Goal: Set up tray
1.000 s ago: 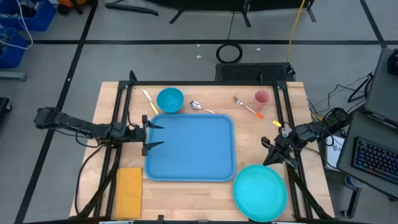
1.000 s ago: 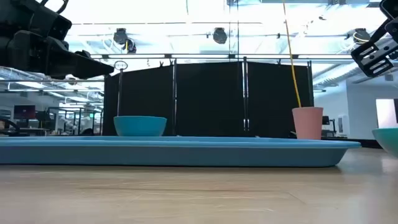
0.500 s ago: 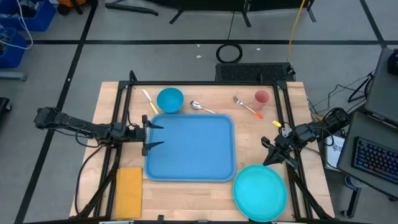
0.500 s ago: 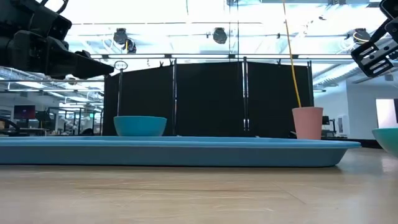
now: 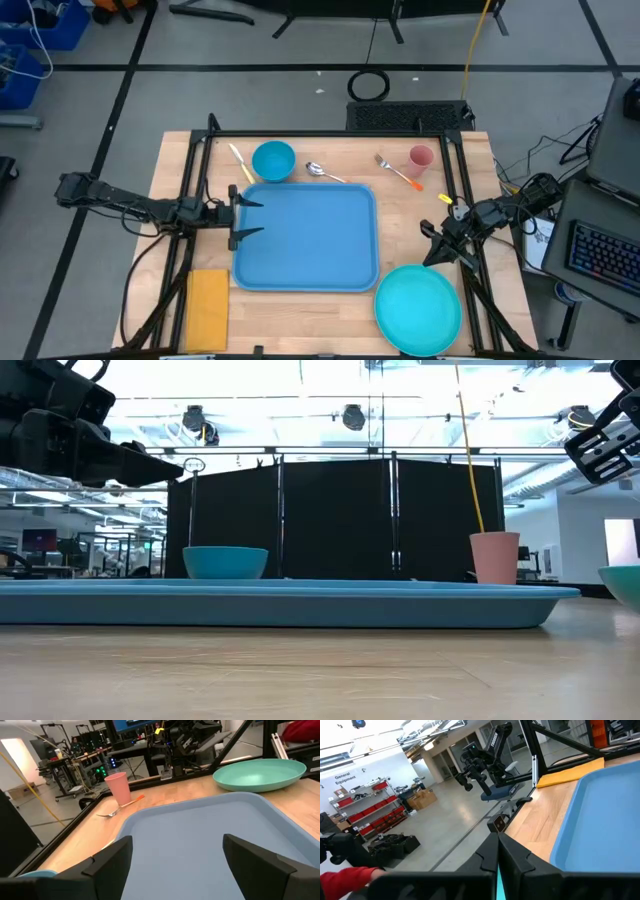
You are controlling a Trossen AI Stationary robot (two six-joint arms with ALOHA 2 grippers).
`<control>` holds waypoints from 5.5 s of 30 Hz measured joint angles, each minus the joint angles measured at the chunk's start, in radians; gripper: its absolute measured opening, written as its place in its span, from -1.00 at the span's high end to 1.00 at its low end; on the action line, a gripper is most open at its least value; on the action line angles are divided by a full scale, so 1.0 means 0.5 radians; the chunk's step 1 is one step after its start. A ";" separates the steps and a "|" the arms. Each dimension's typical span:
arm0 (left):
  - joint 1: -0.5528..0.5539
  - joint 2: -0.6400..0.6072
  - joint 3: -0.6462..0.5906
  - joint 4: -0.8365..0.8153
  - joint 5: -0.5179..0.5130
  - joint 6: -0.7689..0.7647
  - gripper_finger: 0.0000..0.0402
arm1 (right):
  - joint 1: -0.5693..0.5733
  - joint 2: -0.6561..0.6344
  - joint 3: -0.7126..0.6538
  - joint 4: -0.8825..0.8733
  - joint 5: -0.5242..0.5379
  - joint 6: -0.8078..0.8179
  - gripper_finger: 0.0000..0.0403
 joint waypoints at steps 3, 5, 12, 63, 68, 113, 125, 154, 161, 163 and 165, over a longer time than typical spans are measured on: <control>0.000 0.000 0.000 0.000 0.000 0.000 -0.54 | 0.000 0.000 0.000 0.000 -0.001 0.000 1.00; 0.000 0.000 0.000 0.000 0.000 0.000 -0.54 | 0.000 0.001 0.000 0.000 0.000 0.000 1.00; 0.000 0.000 -0.001 -0.001 0.000 0.000 -0.54 | 0.000 0.001 0.000 0.000 -0.001 0.000 1.00; -0.004 0.001 -0.001 0.465 0.039 -0.622 -0.54 | 0.000 0.690 -0.001 0.868 1.146 -0.701 1.00; -0.004 0.000 0.000 0.909 0.037 -1.160 -0.54 | -0.012 0.818 -0.003 0.823 1.233 -0.643 1.00; 0.002 0.001 0.000 0.326 -0.493 -1.447 -0.54 | 0.604 2.229 0.891 0.274 1.881 -0.535 1.00; 0.001 0.001 0.000 0.366 -0.188 -1.303 -0.35 | 0.627 2.582 1.660 -0.664 1.277 0.071 1.00; -0.047 0.001 0.000 0.266 0.021 -1.210 0.79 | 0.720 3.083 1.812 -0.406 0.583 1.568 0.77; -0.047 0.000 0.000 0.266 -0.105 -1.076 0.79 | 0.726 3.211 1.812 -0.288 0.576 1.681 0.34; -0.045 0.000 0.000 0.266 -0.105 -1.076 0.79 | 0.726 3.260 1.811 -0.258 0.563 1.699 0.22; -0.044 0.000 0.000 0.266 -0.105 -1.076 0.79 | 0.726 3.311 1.810 -0.195 0.517 1.725 0.12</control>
